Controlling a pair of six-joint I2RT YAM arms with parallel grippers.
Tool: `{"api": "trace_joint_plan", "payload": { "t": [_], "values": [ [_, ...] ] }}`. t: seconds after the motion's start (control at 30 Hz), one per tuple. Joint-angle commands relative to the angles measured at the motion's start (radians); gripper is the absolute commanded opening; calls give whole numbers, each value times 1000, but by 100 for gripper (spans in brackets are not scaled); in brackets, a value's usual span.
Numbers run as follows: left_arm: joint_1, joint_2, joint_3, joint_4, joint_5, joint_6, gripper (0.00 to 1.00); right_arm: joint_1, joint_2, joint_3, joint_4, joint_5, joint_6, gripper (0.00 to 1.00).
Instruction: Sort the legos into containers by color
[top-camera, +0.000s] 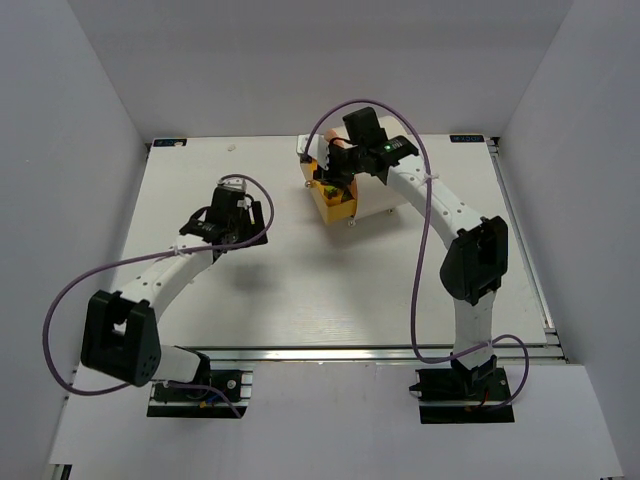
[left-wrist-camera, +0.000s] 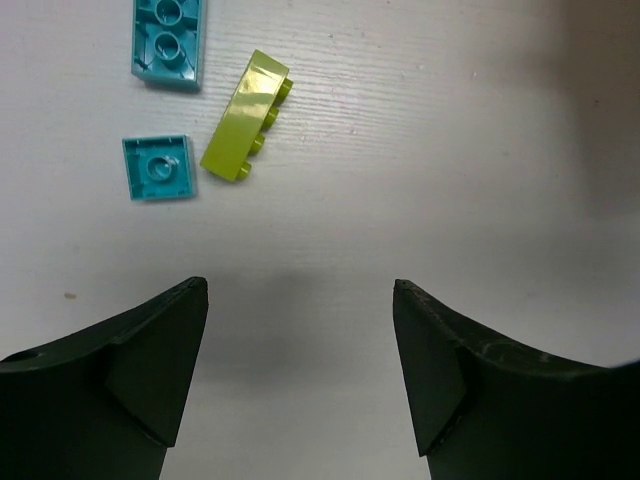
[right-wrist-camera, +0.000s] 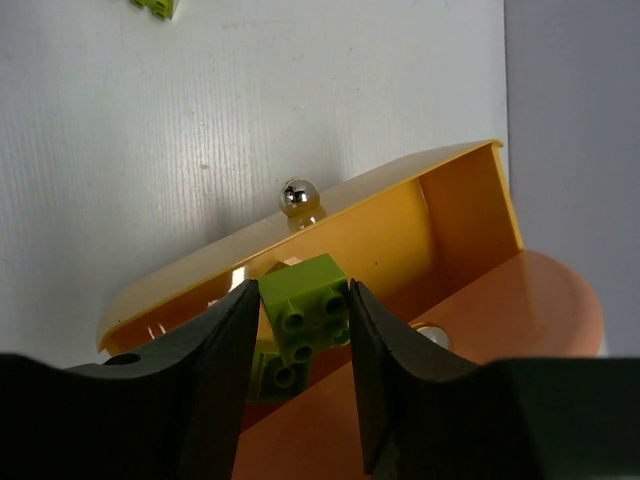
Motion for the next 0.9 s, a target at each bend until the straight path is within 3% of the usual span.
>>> {"api": "trace_joint_plan", "payload": {
  "t": [0.0, 0.1, 0.37, 0.87],
  "values": [
    [29, 61, 56, 29, 23, 88, 84, -10, -8, 27, -9, 1, -11, 57],
    [39, 133, 97, 40, 29, 124, 85, -12, -21, 16, -6, -2, -1, 64],
    [59, 311, 246, 11, 25, 220, 83, -27, -86, 20, -10, -60, 74, 65],
    [69, 506, 358, -24, 51, 286, 67, -58, -317, -207, 68, -194, 195, 64]
  ]
}}
